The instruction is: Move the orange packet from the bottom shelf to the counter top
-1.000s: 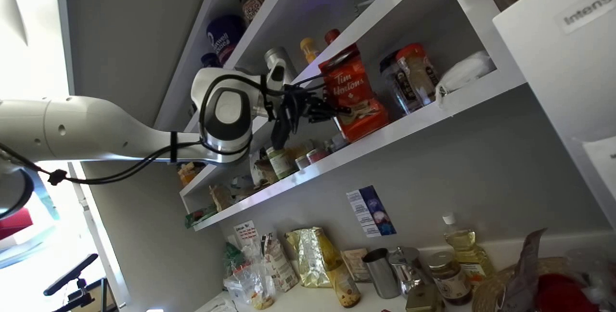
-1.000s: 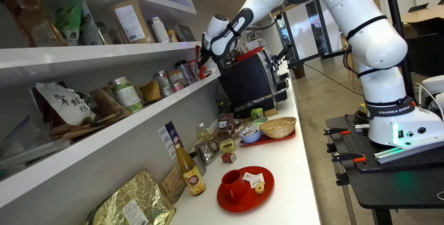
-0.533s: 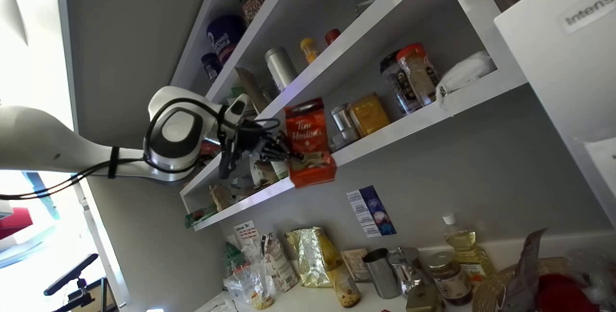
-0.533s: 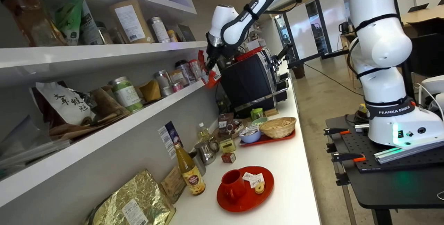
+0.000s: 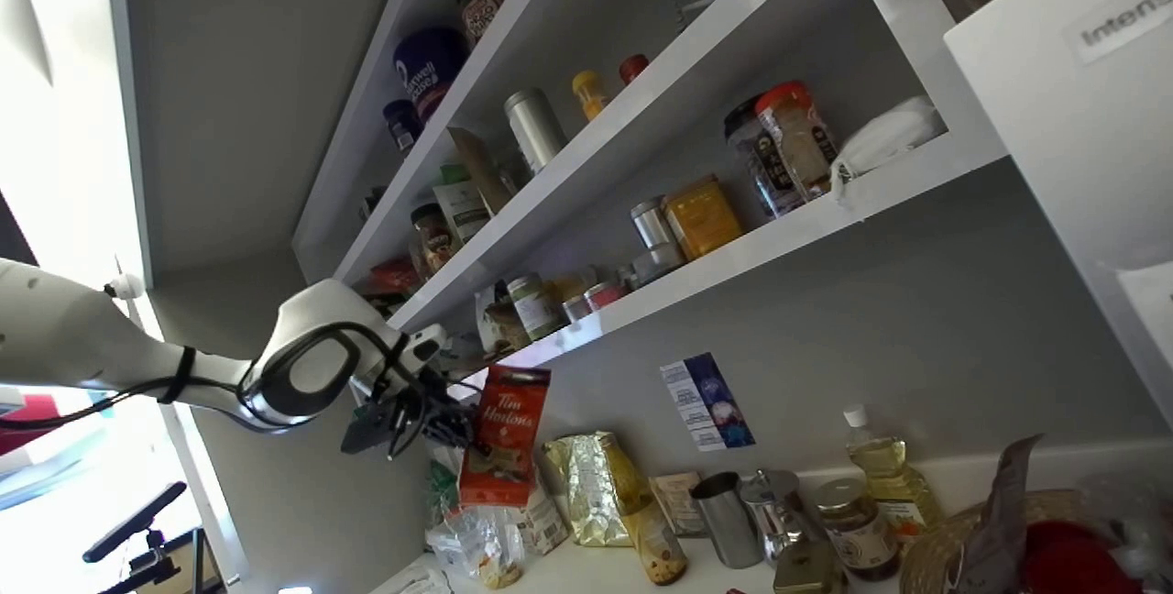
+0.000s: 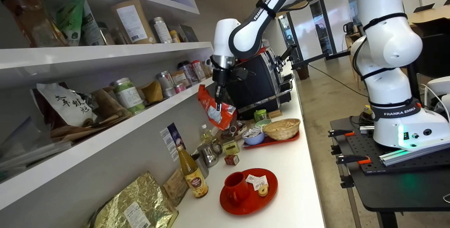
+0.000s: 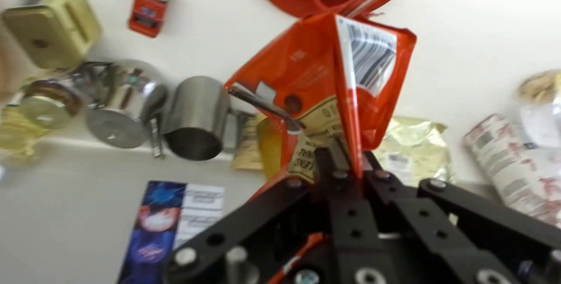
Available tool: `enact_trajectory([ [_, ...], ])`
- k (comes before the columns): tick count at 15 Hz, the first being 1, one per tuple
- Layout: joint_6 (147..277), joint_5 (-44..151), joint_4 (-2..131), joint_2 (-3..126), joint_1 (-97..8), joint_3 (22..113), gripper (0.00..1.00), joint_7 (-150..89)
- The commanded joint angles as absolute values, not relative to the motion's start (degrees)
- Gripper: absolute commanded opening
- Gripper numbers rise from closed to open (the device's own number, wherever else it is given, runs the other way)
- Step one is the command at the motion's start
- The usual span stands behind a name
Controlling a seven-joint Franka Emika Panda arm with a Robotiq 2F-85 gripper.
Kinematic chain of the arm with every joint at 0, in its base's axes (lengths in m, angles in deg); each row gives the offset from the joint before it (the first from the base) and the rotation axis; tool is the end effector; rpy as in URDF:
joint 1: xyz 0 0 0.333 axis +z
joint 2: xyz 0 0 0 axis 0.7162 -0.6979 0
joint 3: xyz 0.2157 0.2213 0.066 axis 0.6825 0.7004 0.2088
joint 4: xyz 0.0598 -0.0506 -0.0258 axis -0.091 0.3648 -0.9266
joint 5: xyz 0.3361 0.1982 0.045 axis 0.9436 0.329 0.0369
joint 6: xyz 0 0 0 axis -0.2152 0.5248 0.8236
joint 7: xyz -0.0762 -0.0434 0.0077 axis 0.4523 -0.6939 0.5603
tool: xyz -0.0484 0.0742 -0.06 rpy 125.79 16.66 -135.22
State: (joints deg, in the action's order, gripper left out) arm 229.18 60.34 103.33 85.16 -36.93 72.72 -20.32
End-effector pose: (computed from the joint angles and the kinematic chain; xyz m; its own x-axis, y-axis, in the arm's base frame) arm 0.5256 0.0928 0.4551 0.8617 0.2027 0.4652 0.2308 -0.9730 -0.0035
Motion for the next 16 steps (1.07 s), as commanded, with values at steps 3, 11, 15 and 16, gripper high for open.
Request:
enact_trajectory([
  [3,233.43,72.64,97.72,69.61,-32.48,79.74,0.01,-10.75],
  [11,247.95,63.70,86.01,49.31,-32.13,88.00,0.02,-14.78],
  [15,249.31,61.05,80.36,43.29,-32.48,90.04,0.02,-14.70],
  [16,249.34,60.53,79.24,42.04,-32.43,90.10,0.02,-14.75],
])
